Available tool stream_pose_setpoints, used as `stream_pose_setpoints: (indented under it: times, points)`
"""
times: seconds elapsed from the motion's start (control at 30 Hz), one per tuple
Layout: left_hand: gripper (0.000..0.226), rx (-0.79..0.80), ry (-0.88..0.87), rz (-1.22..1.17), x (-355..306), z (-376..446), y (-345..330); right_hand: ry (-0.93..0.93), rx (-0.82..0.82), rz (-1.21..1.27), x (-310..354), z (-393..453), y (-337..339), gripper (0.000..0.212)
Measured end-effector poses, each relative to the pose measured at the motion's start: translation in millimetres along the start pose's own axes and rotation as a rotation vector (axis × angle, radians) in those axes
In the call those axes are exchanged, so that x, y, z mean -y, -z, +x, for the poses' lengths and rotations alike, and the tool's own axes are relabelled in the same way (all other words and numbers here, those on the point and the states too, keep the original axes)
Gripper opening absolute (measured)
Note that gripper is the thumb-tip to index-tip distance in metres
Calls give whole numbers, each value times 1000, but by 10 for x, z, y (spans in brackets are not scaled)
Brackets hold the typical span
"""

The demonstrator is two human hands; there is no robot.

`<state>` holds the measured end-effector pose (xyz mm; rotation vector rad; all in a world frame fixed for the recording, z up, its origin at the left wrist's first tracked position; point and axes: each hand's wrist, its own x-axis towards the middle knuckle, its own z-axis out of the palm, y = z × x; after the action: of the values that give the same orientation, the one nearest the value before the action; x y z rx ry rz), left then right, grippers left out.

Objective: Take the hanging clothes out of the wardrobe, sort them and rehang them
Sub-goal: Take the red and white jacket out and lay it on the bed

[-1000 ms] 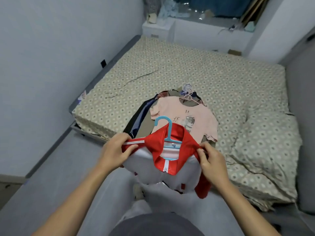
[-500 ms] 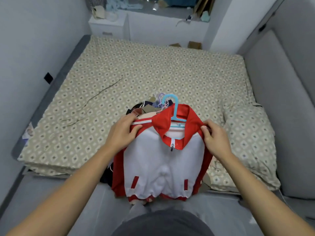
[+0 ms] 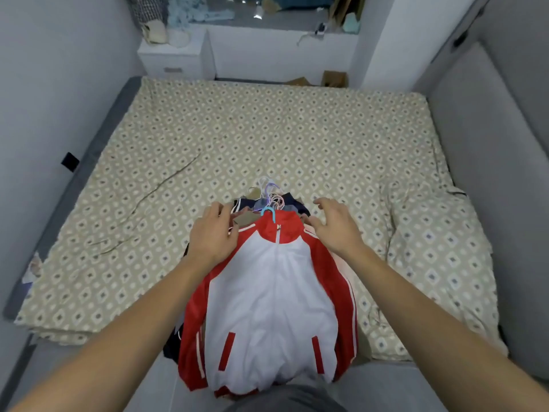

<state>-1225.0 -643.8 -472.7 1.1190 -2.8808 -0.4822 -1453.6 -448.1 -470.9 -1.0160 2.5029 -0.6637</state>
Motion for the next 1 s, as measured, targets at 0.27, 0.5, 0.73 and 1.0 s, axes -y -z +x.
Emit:
stream_pose_setpoints:
  times: [0.27, 0.5, 0.73, 1.0]
  points:
    - [60, -127, -232, -6, -506, 202, 475, 38, -133, -54, 155, -520, 542, 54]
    - [66, -112, -593, -93, -1202, 106, 710, -193, -395, -84, 174, -1584, 828, 60]
    - [65, -41, -1030, -128, -2072, -689, 748, -459, -645, -138, 204, -3097, 957, 66]
    - [65, 83, -1521, -210, -3321, -2312, 623, -842, -927, -179, 410, -5259, 963, 67]
